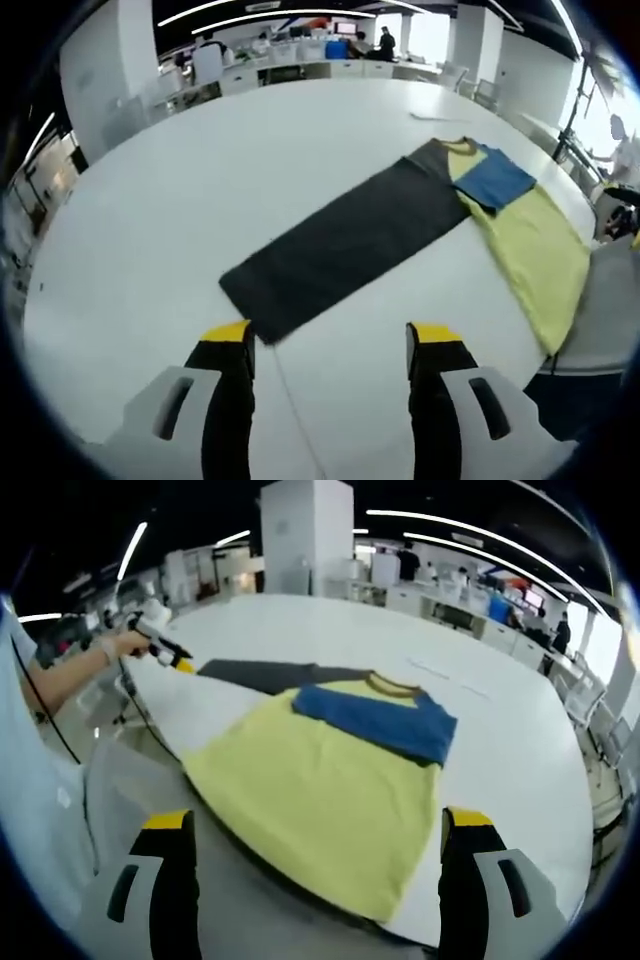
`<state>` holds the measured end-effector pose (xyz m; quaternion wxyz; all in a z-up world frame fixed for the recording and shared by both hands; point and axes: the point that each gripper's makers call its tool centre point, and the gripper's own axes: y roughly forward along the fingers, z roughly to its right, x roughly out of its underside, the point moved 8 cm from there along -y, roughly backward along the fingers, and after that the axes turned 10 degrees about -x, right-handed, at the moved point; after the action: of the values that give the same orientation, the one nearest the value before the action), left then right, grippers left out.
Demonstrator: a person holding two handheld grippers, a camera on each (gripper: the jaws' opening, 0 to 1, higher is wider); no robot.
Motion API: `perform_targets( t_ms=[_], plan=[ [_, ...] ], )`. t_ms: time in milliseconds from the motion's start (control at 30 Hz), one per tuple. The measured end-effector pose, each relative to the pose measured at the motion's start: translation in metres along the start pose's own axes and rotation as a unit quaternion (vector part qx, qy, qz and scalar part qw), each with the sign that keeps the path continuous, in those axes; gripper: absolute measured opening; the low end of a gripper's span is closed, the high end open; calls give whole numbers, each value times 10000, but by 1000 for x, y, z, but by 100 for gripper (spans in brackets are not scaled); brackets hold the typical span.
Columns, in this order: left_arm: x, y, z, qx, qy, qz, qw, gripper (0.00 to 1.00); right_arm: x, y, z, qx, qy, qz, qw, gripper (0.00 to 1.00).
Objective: Fold the garment on the visible template until the final outline fits inside the template.
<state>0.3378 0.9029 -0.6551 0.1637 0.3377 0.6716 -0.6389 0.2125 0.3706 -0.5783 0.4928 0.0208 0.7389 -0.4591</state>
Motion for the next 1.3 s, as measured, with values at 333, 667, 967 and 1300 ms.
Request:
perform_targets(
  t_ms=[333, 667, 967, 1300],
  plan=[
    [1, 13, -11, -52, -218, 72, 9997, 50, -3, -3, -4, 116, 20, 16, 9999, 100],
    [8, 24, -26, -218, -506, 152, 9984, 41, -5, -2, -6, 179, 62, 67, 9998, 100],
    [7, 31, -36, -314, -701, 152, 9969, 31, -6, 1, -7, 159, 90, 50, 9998, 100],
    [9, 42, -42, -398, -802, 8, 9960, 25, -11, 1, -4, 165, 48, 54, 9998, 100]
  ],
)
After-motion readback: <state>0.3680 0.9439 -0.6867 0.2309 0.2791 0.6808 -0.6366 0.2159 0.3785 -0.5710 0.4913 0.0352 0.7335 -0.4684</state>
